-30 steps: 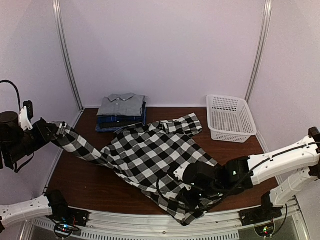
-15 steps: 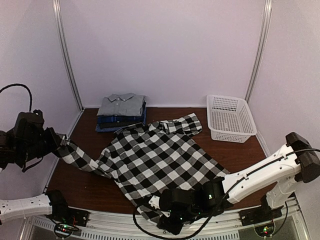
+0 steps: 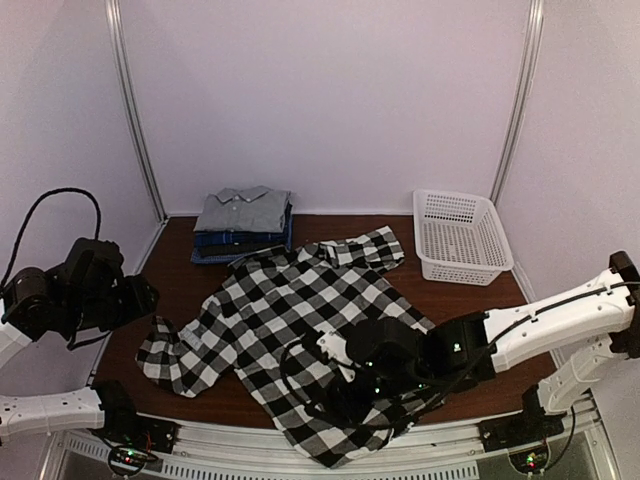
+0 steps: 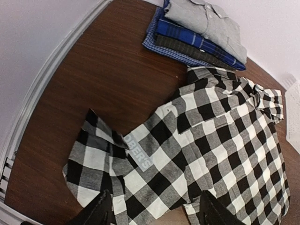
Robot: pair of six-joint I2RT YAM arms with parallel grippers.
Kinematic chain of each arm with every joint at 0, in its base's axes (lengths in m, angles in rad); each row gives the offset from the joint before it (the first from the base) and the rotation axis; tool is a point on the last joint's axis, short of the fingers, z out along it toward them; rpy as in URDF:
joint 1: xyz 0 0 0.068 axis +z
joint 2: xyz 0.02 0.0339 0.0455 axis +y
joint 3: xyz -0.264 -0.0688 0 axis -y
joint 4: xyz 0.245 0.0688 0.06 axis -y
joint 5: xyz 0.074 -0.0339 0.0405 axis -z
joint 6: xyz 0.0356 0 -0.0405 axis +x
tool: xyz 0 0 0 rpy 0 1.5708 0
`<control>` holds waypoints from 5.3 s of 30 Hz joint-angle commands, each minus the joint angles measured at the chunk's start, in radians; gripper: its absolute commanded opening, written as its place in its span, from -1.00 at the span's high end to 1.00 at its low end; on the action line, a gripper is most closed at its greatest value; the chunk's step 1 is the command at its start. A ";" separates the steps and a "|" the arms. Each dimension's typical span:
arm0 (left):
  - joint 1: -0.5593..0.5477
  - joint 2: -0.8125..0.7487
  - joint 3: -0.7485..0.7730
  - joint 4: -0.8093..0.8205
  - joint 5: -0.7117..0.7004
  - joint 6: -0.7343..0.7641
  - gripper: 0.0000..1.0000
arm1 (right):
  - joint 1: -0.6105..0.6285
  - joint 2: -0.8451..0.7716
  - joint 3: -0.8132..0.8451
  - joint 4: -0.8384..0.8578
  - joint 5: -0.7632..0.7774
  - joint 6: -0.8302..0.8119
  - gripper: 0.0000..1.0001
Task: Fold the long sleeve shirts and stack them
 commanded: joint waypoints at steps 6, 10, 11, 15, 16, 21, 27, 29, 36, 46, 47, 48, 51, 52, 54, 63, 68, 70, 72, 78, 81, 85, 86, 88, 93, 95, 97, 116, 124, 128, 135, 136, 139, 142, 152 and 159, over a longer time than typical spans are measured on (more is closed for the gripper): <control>-0.002 0.210 0.003 0.391 0.245 0.166 -0.26 | -0.359 -0.128 -0.127 0.005 0.174 0.007 -0.31; -0.001 0.333 -0.039 0.580 0.333 0.208 -0.20 | -0.460 -0.122 -0.182 0.035 0.177 -0.004 -0.24; -0.001 0.370 -0.046 0.620 0.351 0.218 -0.20 | -0.467 -0.111 -0.185 0.028 0.186 -0.007 -0.23; 0.001 0.534 -0.056 0.768 0.414 0.250 -0.19 | -0.476 -0.062 -0.195 0.014 0.213 -0.013 -0.21; 0.004 0.572 -0.055 0.805 0.428 0.259 -0.19 | -0.480 -0.053 -0.196 0.013 0.218 -0.014 -0.21; 0.048 0.747 -0.023 0.909 0.485 0.304 -0.16 | -0.535 -0.027 -0.192 0.013 0.239 -0.020 -0.20; 0.088 0.876 0.008 0.955 0.564 0.342 -0.14 | -0.608 0.048 -0.071 0.027 0.272 -0.069 -0.33; 0.093 0.896 0.014 0.960 0.572 0.350 -0.14 | -0.618 0.112 0.009 0.021 0.291 -0.094 -0.37; 0.113 0.905 0.014 0.949 0.611 0.373 -0.13 | -0.647 0.356 0.315 0.007 0.373 -0.173 -0.48; 0.114 0.852 0.011 0.895 0.641 0.400 -0.12 | -0.705 0.660 0.655 0.016 0.439 -0.258 -0.48; 0.114 0.845 0.011 0.890 0.641 0.401 -0.12 | -0.707 0.682 0.684 0.014 0.438 -0.267 -0.48; 0.114 0.837 0.010 0.885 0.638 0.402 -0.12 | -0.708 0.705 0.713 0.010 0.438 -0.277 -0.49; 0.114 0.813 0.007 0.877 0.634 0.402 -0.13 | -0.711 0.772 0.791 -0.001 0.441 -0.297 -0.49; 0.114 0.807 0.006 0.872 0.631 0.401 -0.13 | -0.712 0.792 0.813 -0.003 0.442 -0.302 -0.49; 0.114 0.800 0.005 0.864 0.622 0.401 -0.13 | -0.717 0.829 0.867 -0.010 0.442 -0.310 -0.50; 0.114 0.775 -0.011 0.848 0.608 0.385 -0.13 | -0.738 0.974 1.039 -0.036 0.429 -0.330 -0.50; 0.115 0.765 -0.017 0.840 0.600 0.379 -0.12 | -0.759 1.012 1.089 -0.025 0.431 -0.326 -0.37; 0.114 0.761 -0.020 0.839 0.595 0.374 -0.12 | -0.762 1.019 1.106 -0.024 0.426 -0.332 -0.22; 0.114 0.758 -0.021 0.843 0.595 0.369 -0.12 | -0.766 1.017 1.109 -0.018 0.415 -0.348 -0.01; 0.115 0.752 -0.023 0.864 0.615 0.350 -0.13 | -0.769 0.971 1.090 -0.027 0.358 -0.375 0.90; 0.116 0.746 -0.022 0.887 0.639 0.332 -0.13 | -0.768 0.891 1.010 0.012 0.302 -0.371 1.00; 0.118 0.736 -0.016 0.925 0.678 0.304 -0.13 | -0.766 0.760 0.863 0.093 0.170 -0.351 1.00; 0.118 0.732 -0.016 0.938 0.689 0.297 -0.14 | -0.763 0.731 0.831 0.111 0.137 -0.343 1.00; 0.118 0.730 -0.013 0.960 0.706 0.285 -0.15 | -0.756 0.675 0.758 0.150 0.079 -0.324 1.00; 0.120 0.755 0.014 0.993 0.747 0.268 -0.20 | -0.724 0.548 0.598 0.228 0.032 -0.292 1.00; 0.120 0.765 0.017 1.016 0.769 0.255 -0.22 | -0.708 0.515 0.555 0.247 0.015 -0.281 1.00; 0.120 0.773 0.017 1.045 0.790 0.242 -0.24 | -0.690 0.488 0.517 0.263 0.006 -0.269 1.00; 0.123 0.860 -0.054 1.281 0.915 0.071 -0.45 | -0.517 0.432 0.305 0.453 0.033 -0.238 0.95; 0.123 0.926 -0.060 1.344 0.935 0.044 -0.45 | -0.471 0.465 0.304 0.458 0.067 -0.268 0.94; 0.123 0.955 -0.055 1.351 0.931 0.041 -0.43 | -0.459 0.480 0.313 0.447 0.074 -0.283 0.94; 0.123 1.005 -0.033 1.337 0.914 0.044 -0.31 | -0.438 0.495 0.317 0.436 0.086 -0.314 0.93; 0.123 1.006 -0.035 1.341 0.910 0.042 -0.30 | -0.435 0.497 0.313 0.439 0.090 -0.318 0.92; 0.123 1.010 -0.035 1.346 0.905 0.034 -0.26 | -0.432 0.500 0.297 0.456 0.093 -0.317 0.91; 0.123 1.019 -0.028 1.341 0.900 0.035 -0.17 | -0.431 0.509 0.297 0.461 0.090 -0.318 0.91; 0.121 1.067 -0.006 1.315 0.890 0.054 0.56 | -0.431 0.503 0.290 0.457 0.099 -0.318 0.82; 0.121 1.055 0.045 1.254 0.859 0.102 1.00 | -0.441 0.381 0.225 0.414 0.160 -0.251 0.17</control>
